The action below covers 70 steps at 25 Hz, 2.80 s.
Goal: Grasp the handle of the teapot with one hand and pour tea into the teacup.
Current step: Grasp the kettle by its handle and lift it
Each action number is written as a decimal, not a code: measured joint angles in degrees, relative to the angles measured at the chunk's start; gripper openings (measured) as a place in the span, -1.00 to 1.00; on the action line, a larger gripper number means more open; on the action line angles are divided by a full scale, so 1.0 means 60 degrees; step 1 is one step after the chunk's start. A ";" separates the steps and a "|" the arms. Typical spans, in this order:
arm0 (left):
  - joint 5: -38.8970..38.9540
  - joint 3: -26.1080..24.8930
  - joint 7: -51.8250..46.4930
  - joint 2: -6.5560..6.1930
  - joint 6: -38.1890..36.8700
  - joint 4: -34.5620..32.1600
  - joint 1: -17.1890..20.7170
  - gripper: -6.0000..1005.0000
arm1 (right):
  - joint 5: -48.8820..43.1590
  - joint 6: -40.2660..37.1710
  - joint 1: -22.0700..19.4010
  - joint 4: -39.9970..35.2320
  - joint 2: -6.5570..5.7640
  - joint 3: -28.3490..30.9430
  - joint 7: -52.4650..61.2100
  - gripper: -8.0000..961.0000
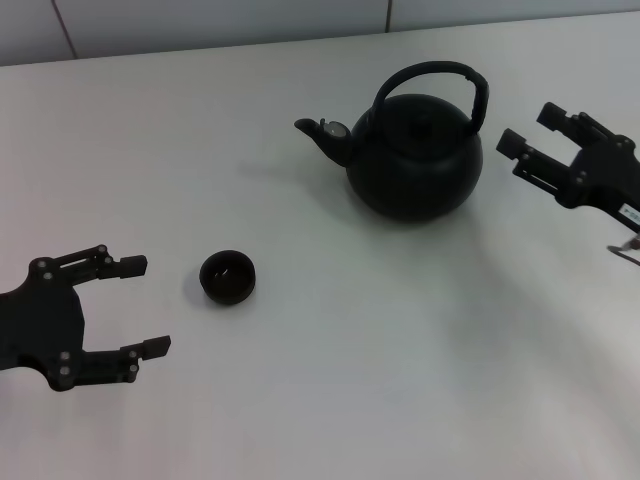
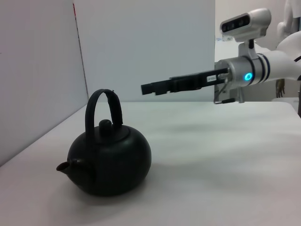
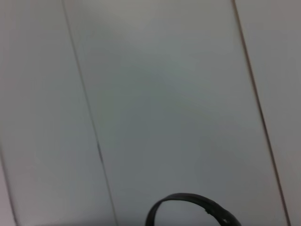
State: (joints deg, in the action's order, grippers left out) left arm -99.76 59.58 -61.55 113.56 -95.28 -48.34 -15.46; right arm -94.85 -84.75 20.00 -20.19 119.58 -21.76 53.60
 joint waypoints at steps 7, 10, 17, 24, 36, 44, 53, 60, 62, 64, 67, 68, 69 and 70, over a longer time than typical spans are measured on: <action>0.0000 0.0001 -0.0003 -0.0013 -0.0001 -0.0011 0.0014 0.68 | 0.0166 0.0996 0.0688 0.0785 0.0001 0.0138 -0.0575 0.65; 0.0001 0.0001 -0.0008 -0.0017 -0.0008 -0.0015 0.0022 0.68 | 0.0324 0.1317 0.0918 0.1085 0.0001 0.0148 -0.0802 0.65; -0.0245 -0.0246 -0.0009 0.0077 0.0046 -0.0107 0.0029 0.68 | 0.1133 0.2025 0.1224 0.1665 0.0014 0.0156 -0.1721 0.65; -0.0508 -0.0436 -0.0010 0.0210 0.0062 -0.0141 -0.0028 0.68 | 0.2067 0.2561 0.1369 0.1905 0.0016 0.0154 -0.2104 0.65; -0.0513 -0.0468 0.0042 0.0259 0.0087 -0.0148 -0.0086 0.68 | 0.2472 0.3061 0.1434 0.1915 -0.0022 0.0067 -0.2131 0.64; -0.0512 -0.0469 0.0076 0.0306 0.0113 -0.0146 -0.0083 0.68 | 0.2446 0.3066 0.1453 0.1879 -0.0041 0.0029 -0.2176 0.62; -0.0512 -0.0498 0.0079 0.0323 0.0119 -0.0152 -0.0076 0.68 | 0.2413 0.3066 0.1406 0.1880 -0.0051 0.0020 -0.2314 0.54; -0.0511 -0.0499 0.0078 0.0320 0.0119 -0.0226 -0.0061 0.68 | 0.2444 0.3054 0.1359 0.1825 -0.0053 0.0072 -0.2325 -0.02; -0.0512 -0.0502 0.0077 0.0320 0.0119 -0.0227 -0.0060 0.68 | 0.2453 0.3039 0.1356 0.1825 -0.0053 0.0101 -0.2326 -0.21; -0.0512 -0.0508 0.0076 0.0320 0.0119 -0.0239 -0.0052 0.68 | 0.2454 0.3027 0.1355 0.1825 -0.0053 0.0103 -0.2326 -0.29; -0.0512 -0.0511 0.0076 0.0324 0.0118 -0.0256 -0.0035 0.68 | 0.2456 0.3012 0.1353 0.1827 -0.0053 0.0106 -0.2351 -0.41; -0.0511 -0.0512 0.0076 0.0326 0.0118 -0.0259 -0.0032 0.68 | 0.2457 0.3011 0.1353 0.1831 -0.0053 0.0107 -0.2352 -0.45; -0.0511 -0.0512 0.0077 0.0327 0.0118 -0.0261 -0.0029 0.68 | 0.2458 0.3008 0.1353 0.1837 -0.0053 0.0109 -0.2351 -0.49; -0.0512 -0.0512 0.0077 0.0324 0.0118 -0.0262 -0.0026 0.68 | 0.2461 0.3001 0.1353 0.1848 -0.0053 0.0112 -0.2351 -0.53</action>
State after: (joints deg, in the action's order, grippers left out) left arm -102.83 56.51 -61.09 115.51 -94.57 -49.92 -15.62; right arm -80.08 -66.74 28.12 -9.10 119.26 -21.09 39.49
